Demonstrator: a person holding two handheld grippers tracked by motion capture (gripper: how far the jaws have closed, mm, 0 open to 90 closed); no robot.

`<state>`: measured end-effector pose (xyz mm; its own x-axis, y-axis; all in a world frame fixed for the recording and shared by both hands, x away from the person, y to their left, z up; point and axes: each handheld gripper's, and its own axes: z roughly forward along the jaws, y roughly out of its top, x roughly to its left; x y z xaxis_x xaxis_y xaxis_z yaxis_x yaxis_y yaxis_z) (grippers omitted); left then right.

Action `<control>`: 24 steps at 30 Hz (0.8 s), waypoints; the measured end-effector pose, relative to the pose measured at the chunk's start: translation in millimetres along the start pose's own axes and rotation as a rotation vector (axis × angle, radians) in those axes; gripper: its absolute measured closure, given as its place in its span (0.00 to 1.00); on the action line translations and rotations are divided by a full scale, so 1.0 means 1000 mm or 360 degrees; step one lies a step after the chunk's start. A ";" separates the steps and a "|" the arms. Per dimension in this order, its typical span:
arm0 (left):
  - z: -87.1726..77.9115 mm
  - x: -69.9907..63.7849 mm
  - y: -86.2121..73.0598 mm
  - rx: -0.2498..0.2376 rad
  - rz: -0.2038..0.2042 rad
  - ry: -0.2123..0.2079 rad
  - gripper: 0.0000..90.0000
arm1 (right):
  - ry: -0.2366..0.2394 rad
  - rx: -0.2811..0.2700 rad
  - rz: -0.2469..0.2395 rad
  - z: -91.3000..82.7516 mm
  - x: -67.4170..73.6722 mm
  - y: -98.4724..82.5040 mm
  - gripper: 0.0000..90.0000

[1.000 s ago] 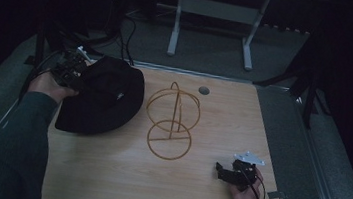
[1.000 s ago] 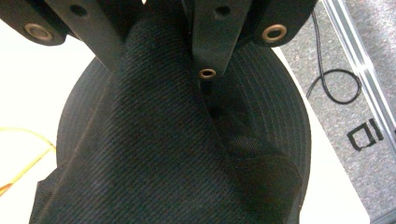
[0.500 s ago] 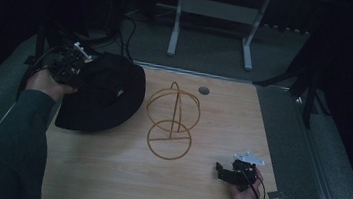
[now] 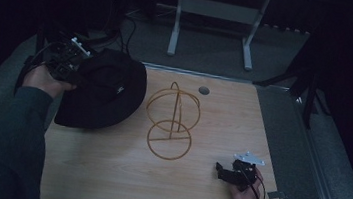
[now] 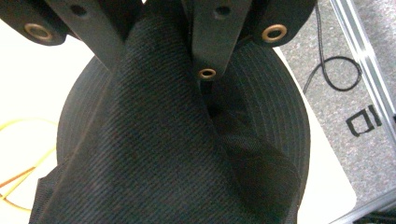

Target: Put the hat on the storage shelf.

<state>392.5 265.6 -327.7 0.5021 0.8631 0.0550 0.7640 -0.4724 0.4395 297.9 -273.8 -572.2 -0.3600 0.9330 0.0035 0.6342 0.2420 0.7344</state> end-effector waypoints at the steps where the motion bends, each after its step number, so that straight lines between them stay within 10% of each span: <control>1: -0.001 0.000 0.000 -0.0003 0.0003 0.0002 0.97 | 0.0000 0.0000 0.0000 0.000 0.000 0.000 0.15; 24: -0.026 0.004 0.002 -0.0089 0.0040 -0.0011 0.97 | 0.0000 0.0001 -0.0002 0.000 0.000 0.000 0.15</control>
<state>386.0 272.6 -303.2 0.5240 0.8496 0.0604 0.7273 -0.4832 0.4874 297.9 -273.9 -572.2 -0.3608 0.9326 0.0024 0.6339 0.2433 0.7341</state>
